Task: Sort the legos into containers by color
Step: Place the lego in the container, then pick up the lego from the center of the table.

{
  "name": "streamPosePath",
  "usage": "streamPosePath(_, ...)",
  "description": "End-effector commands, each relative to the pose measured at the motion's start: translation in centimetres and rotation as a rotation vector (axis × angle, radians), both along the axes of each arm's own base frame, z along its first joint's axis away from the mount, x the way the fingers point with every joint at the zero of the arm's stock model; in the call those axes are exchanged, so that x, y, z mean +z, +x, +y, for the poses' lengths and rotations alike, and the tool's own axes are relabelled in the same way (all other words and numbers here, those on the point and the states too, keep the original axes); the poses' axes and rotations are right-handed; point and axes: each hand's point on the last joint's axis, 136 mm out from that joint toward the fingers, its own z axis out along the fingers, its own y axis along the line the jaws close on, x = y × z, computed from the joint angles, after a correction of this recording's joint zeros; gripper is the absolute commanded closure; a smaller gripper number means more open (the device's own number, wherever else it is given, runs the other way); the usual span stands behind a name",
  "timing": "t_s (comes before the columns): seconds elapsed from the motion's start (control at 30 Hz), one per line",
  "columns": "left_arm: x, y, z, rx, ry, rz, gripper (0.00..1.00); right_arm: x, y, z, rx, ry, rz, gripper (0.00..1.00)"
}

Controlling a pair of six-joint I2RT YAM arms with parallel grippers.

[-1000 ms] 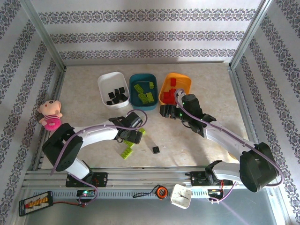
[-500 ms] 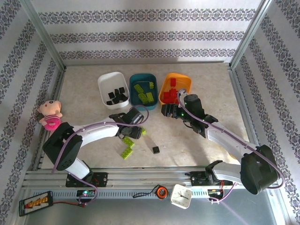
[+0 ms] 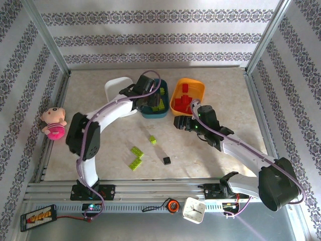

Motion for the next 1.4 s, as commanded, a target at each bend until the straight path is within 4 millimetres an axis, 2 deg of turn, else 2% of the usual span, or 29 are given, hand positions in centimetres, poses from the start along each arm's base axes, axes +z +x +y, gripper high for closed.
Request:
streamPosePath(0.0, -1.1, 2.2, 0.5, 0.023, -0.010, 0.030, 0.46, 0.4, -0.4, 0.0, 0.009, 0.032, -0.003, 0.23)
streamPosePath(0.13, -2.1, 3.8, -0.5, 0.024, -0.040, 0.050, 0.42, -0.2, -0.9, 0.1, 0.026, 0.033, 0.008, 0.22)
streamPosePath(0.23, -1.9, 4.2, -1.7, 0.005, -0.091, 0.061, 0.29, -0.5, -1.3, 0.7, 0.064, 0.037, 0.016, 0.22)
streamPosePath(0.37, 0.6, 4.3, -2.7, -0.017, -0.158, 0.034, 0.17, -1.0, -1.5, 1.9, 0.121, 0.026, 0.030, 0.22)
streamPosePath(0.57, 6.4, 2.5, -2.2, -0.026, -0.242, -0.066, 0.11, -1.6, -2.1, 5.1, 0.227, -0.009, 0.039, 0.22)
streamPosePath(0.67, 8.8, 0.0, -1.2, -0.021, -0.294, -0.113, 0.07, -1.8, -2.6, 7.2, 0.289, -0.026, 0.043, 0.22)
streamPosePath(0.77, 9.0, -3.6, 0.9, 0.009, -0.323, -0.142, 0.01, -2.3, -3.1, 9.4, 0.345, -0.044, 0.054, 0.22)
streamPosePath(0.87, 8.3, -7.6, 3.4, 0.048, -0.325, -0.145, 0.00, -3.4, -3.3, 11.3, 0.383, -0.077, 0.074, 0.22)
streamPosePath(1.1, 4.2, -16.3, 10.0, 0.203, -0.297, -0.141, 0.00, -7.2, -3.8, 14.8, 0.452, -0.148, 0.146, 0.27)
streamPosePath(1.2, 2.9, -18.8, 11.9, 0.255, -0.296, -0.133, 0.00, -8.6, -4.1, 15.7, 0.472, -0.194, 0.167, 0.32)
streamPosePath(1.37, 0.6, -21.4, 13.6, 0.299, -0.276, -0.093, 0.00, -10.9, -4.5, 15.5, 0.459, -0.281, 0.203, 0.40)
